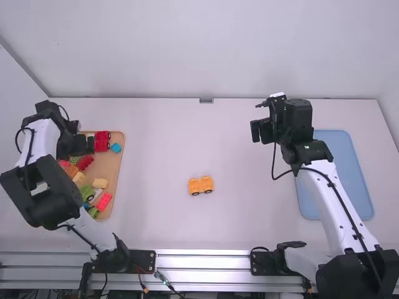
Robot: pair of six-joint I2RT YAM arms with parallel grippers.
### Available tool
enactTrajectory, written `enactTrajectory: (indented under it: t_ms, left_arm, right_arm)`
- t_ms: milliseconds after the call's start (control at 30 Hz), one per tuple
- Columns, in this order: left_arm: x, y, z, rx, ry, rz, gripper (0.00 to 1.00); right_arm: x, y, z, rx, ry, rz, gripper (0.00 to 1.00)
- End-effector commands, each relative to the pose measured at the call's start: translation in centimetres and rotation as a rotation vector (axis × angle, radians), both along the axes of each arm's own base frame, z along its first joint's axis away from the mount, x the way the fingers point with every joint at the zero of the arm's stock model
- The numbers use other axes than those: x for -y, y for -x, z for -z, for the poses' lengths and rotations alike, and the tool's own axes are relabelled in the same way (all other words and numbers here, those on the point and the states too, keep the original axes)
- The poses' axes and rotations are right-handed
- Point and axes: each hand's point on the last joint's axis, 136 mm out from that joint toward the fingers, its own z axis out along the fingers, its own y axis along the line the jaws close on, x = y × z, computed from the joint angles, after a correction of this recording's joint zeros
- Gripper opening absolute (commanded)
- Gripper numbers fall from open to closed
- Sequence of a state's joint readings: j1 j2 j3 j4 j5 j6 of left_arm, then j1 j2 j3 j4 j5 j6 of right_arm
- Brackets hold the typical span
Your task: Assemble lego blocks to make yellow taxi
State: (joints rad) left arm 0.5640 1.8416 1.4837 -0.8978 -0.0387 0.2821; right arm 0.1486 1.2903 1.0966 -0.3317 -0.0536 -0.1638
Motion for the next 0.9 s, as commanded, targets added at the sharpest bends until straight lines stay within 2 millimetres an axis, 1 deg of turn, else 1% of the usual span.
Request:
enactTrajectory:
  t_ms: [0, 67, 233, 300, 433, 467, 533, 567, 600, 633, 767, 833, 867]
  left_arm:
    - [-0.5, 2.1, 0.7, -0.028, 0.015, 0.039, 0.99]
    - [-0.5, 3.3, 1.6, -0.04, 0.052, 0.057, 0.99]
    - [-0.9, 4.1, 2.9, -0.051, 0.051, 0.047, 0.99]
    - [-0.8, 4.4, 3.2, -0.07, 0.039, 0.096, 0.99]
    - [0.1, 4.0, 3.9, -0.075, 0.042, 0.244, 1.0]
    - [0.3, 4.0, 4.0, -0.072, 0.048, 0.259, 0.99]
    - [1.4, 4.0, 4.3, -0.061, 0.091, 0.342, 0.94]
    - [1.7, 4.2, 4.4, -0.068, 0.099, 0.359, 0.93]
    - [1.6, 4.4, 4.5, -0.076, 0.095, 0.357, 0.92]
    - [1.3, 4.6, 4.6, -0.092, 0.08, 0.348, 0.87]
    - [-0.7, 4.5, 4.9, -0.105, -0.016, 0.29, 0.85]
    - [-1.1, 4.4, 5.1, -0.095, -0.026, 0.299, 0.82]
    - [-1.1, 4.4, 5.3, -0.089, -0.027, 0.316, 0.77]
  right_arm:
    - [0.0, -0.6, -1.5, 0.036, -0.008, 0.005, 0.99]
    - [0.0, -0.7, -1.7, 0.042, -0.009, 0.004, 0.99]
    - [0.0, -0.8, -1.7, 0.045, -0.01, 0.004, 0.99]
    - [0.0, -0.8, -1.7, 0.045, -0.01, 0.004, 0.99]
    - [0.0, -0.7, -1.6, 0.038, -0.009, 0.004, 0.99]
    - [0.0, -0.7, -1.6, 0.038, -0.009, 0.005, 0.99]
    - [0.0, -0.7, -1.6, 0.038, -0.009, 0.004, 0.99]
    - [0.0, -0.7, -1.6, 0.038, -0.01, 0.004, 0.99]
    - [0.0, -0.7, -1.6, 0.038, -0.01, 0.004, 0.99]
    - [0.0, -0.7, -1.6, 0.038, -0.009, 0.005, 0.99]
    - [0.0, -0.7, -1.6, 0.038, -0.009, 0.005, 0.99]
    - [0.0, -0.7, -1.6, 0.038, -0.009, 0.004, 0.99]
    - [0.0, -0.7, -1.6, 0.038, -0.009, 0.005, 0.99]
